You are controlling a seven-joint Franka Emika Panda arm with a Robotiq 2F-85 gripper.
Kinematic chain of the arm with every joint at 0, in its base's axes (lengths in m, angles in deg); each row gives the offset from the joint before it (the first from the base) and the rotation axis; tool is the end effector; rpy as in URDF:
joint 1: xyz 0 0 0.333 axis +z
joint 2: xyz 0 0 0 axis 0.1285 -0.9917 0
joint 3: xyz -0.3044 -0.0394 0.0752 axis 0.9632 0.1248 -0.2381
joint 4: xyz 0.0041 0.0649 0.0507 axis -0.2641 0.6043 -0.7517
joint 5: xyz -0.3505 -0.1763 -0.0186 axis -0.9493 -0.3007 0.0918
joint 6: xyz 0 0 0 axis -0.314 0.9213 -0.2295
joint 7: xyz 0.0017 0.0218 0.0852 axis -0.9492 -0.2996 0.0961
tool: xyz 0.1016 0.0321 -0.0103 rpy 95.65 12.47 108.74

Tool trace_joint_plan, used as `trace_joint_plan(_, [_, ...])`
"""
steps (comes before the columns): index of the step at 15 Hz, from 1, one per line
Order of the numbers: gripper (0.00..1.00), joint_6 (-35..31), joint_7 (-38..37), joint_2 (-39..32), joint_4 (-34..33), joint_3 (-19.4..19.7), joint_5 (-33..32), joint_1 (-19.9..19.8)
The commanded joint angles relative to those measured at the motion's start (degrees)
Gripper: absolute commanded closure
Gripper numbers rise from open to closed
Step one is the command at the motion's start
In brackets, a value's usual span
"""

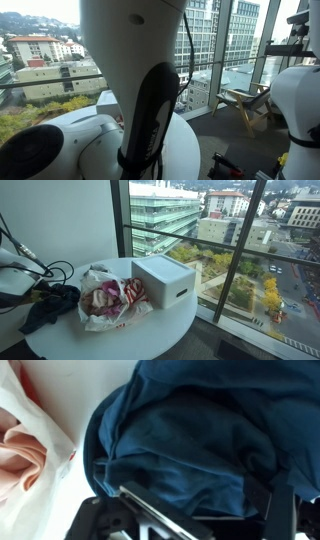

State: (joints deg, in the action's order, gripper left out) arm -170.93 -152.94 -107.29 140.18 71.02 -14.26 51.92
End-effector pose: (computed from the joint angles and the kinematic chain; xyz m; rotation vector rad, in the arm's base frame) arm 0.3929 0.3780 0.1497 2.8671 0.7161 0.6184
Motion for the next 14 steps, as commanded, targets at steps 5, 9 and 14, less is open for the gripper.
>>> trace_joint_plan(5, [0.00, -0.1, -6.8, -8.2, -4.8, 6.4, -2.6, 6.7])
trace_joint_plan(9, [0.42, 0.6, -6.9, -7.9, -4.3, 7.5, -1.9, 7.7])
trace_joint_plan(14, [0.80, 1.6, -7.8, -3.9, -2.0, 9.9, -2.0, 8.2])
